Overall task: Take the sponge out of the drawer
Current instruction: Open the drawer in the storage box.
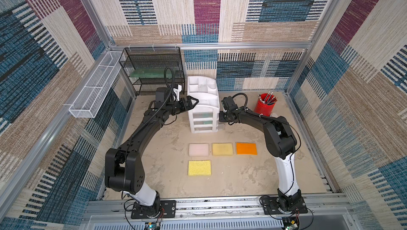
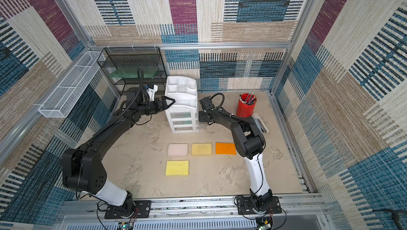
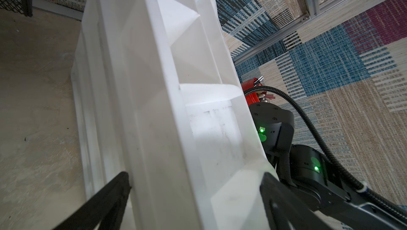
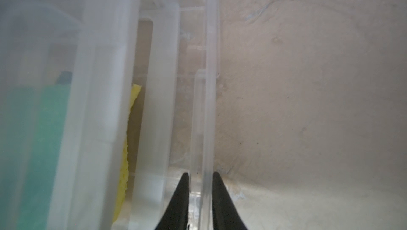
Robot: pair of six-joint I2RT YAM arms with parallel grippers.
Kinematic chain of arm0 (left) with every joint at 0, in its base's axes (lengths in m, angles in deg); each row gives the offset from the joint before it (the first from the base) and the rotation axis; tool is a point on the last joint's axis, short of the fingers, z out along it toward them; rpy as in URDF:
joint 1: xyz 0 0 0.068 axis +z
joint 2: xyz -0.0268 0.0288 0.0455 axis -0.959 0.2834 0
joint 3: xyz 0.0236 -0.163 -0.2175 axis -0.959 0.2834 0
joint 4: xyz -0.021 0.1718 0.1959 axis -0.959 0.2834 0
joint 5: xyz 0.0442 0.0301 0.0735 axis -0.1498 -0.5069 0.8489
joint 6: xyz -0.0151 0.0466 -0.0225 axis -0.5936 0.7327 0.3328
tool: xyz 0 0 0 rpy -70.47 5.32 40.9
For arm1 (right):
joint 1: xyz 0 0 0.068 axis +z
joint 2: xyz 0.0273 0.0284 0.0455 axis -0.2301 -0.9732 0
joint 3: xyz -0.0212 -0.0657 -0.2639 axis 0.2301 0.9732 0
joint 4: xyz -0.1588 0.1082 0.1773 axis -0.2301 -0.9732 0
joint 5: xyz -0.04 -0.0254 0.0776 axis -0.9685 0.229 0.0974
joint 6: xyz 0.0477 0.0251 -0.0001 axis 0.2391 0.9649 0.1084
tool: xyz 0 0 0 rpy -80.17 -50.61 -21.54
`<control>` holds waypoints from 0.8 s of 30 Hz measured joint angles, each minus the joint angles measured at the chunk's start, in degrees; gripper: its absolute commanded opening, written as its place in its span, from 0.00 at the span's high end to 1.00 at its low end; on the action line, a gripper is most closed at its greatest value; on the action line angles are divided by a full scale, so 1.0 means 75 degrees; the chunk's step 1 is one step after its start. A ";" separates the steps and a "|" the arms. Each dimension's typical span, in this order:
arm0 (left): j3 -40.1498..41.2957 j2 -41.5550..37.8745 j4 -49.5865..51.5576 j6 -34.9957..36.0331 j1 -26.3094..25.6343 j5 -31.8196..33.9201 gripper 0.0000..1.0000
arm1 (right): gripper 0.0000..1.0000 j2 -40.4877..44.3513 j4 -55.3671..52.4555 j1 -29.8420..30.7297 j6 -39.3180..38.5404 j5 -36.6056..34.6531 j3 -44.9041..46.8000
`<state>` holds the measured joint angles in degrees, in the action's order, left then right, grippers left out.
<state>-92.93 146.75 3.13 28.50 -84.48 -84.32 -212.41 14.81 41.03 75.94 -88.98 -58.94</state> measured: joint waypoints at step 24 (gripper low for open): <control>0.0029 -0.0061 0.0003 0.0000 0.0055 0.0000 0.07 | 0.87 0.1128 -0.0134 -0.1017 0.0111 -0.0796 0.1440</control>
<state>-92.71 146.29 3.15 28.50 -84.06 -84.32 -203.96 13.80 33.40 76.77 -94.95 -48.14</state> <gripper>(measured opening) 0.934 0.153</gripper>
